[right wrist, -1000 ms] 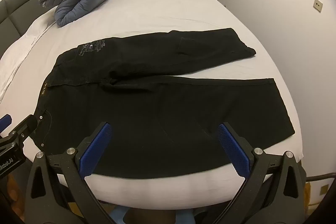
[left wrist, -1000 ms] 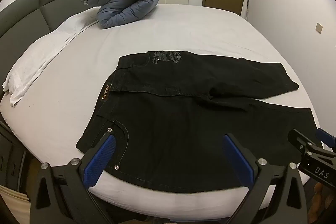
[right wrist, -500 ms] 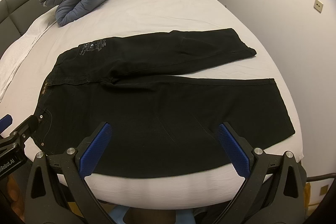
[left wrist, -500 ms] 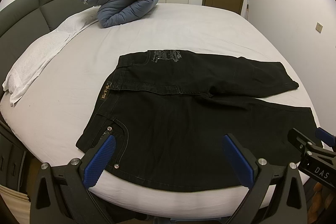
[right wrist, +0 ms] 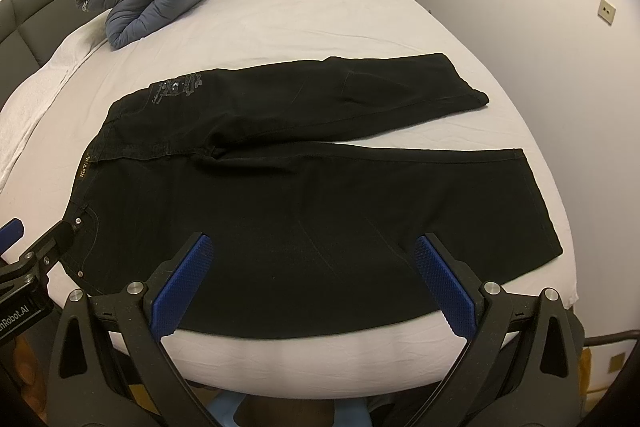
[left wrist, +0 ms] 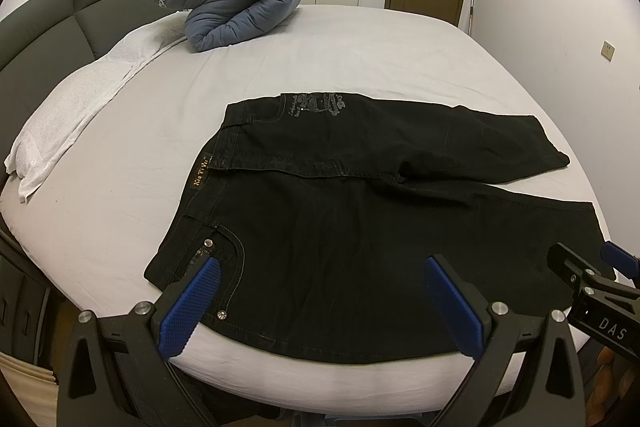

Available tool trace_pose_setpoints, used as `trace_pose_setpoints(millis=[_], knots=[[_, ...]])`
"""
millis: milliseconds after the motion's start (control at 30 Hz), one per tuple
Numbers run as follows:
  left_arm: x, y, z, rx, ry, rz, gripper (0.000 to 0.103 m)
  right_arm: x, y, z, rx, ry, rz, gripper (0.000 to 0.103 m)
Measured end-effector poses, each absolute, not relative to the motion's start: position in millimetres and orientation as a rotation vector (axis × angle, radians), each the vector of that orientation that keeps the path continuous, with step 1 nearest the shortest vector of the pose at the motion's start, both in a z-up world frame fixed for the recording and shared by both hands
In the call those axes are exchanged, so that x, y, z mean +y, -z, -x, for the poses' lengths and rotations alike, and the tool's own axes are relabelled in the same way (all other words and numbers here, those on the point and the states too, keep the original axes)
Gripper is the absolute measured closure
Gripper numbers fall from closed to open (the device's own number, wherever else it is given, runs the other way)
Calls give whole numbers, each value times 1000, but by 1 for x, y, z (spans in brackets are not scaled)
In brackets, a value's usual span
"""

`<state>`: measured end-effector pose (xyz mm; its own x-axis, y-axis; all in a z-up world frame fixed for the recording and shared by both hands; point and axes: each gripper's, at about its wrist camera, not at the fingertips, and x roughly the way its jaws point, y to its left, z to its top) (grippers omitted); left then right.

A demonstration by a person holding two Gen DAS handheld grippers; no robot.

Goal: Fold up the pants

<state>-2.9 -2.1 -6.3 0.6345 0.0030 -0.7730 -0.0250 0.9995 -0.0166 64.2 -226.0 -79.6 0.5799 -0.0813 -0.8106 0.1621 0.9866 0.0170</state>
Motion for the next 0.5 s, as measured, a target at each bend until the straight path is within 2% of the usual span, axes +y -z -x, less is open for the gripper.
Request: trace_pose_setpoints(millis=[500], knots=[[-3,7,3,884,-17,25,0,-226,80,-64,942,143,-93,0]])
